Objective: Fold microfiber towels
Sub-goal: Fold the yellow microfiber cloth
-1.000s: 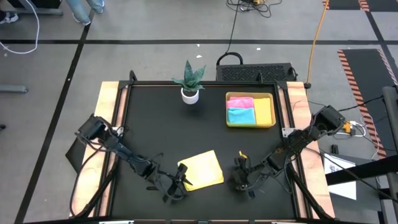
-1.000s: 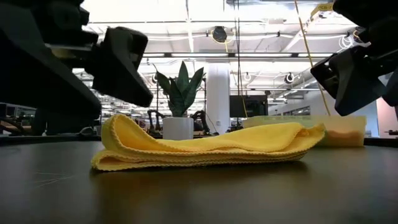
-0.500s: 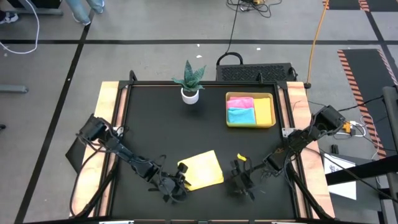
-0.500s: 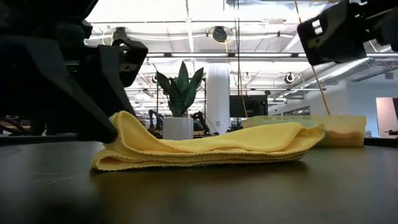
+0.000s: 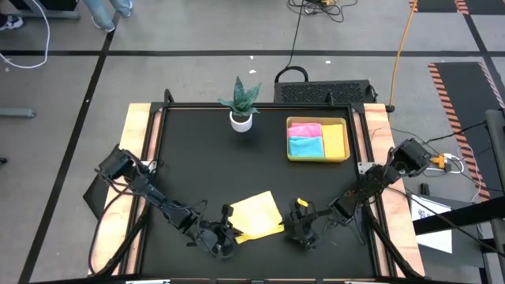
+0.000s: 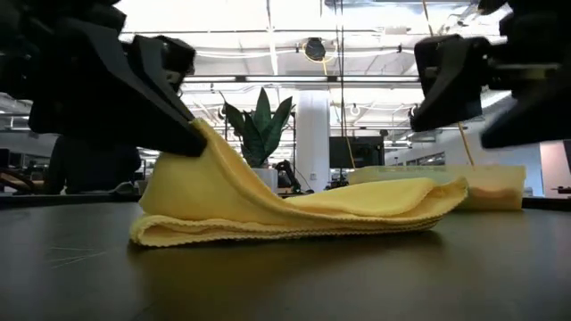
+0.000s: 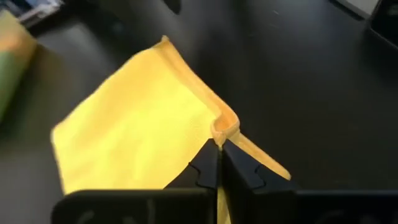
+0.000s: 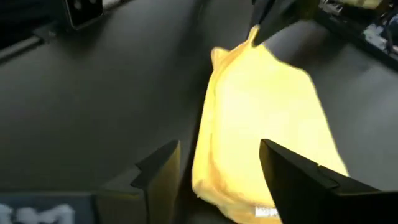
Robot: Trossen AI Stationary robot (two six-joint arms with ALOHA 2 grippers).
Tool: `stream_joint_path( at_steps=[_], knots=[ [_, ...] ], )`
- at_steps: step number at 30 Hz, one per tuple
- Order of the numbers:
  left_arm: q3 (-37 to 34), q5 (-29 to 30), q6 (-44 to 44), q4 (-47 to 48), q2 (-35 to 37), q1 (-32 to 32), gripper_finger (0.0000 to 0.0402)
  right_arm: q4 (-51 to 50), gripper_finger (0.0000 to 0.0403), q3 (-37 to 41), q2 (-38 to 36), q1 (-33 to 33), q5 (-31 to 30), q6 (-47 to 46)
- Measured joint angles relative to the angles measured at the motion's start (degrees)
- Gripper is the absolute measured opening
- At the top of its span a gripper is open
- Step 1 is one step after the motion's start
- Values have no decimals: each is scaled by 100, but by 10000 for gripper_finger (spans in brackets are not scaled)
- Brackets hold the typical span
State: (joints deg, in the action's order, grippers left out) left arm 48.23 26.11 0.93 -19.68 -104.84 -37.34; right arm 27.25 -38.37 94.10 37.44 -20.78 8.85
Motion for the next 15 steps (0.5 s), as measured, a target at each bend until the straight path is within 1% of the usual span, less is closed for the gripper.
stream_joint_path(
  at_steps=[2, 5, 8, 12, 15],
  knots=[
    [-2, 283, 0, 34, 37, -69, 6, -8, 224, 0, 76, -7, 0, -8],
    [-1, 704, 0, 29, 222, -146, 9, 18, 252, 0, 245, -43, 5, 64],
    [-2, 961, 26, 138, 390, -195, 10, 135, 268, 0, 446, -82, -28, 447],
    [-2, 1009, 3, 339, 527, -212, 5, 688, 264, -13, 694, -93, -41, 1130],
    [-6, 1044, -75, 421, 556, -184, 13, 709, 250, -47, 871, -140, -162, 1343]
  ],
)
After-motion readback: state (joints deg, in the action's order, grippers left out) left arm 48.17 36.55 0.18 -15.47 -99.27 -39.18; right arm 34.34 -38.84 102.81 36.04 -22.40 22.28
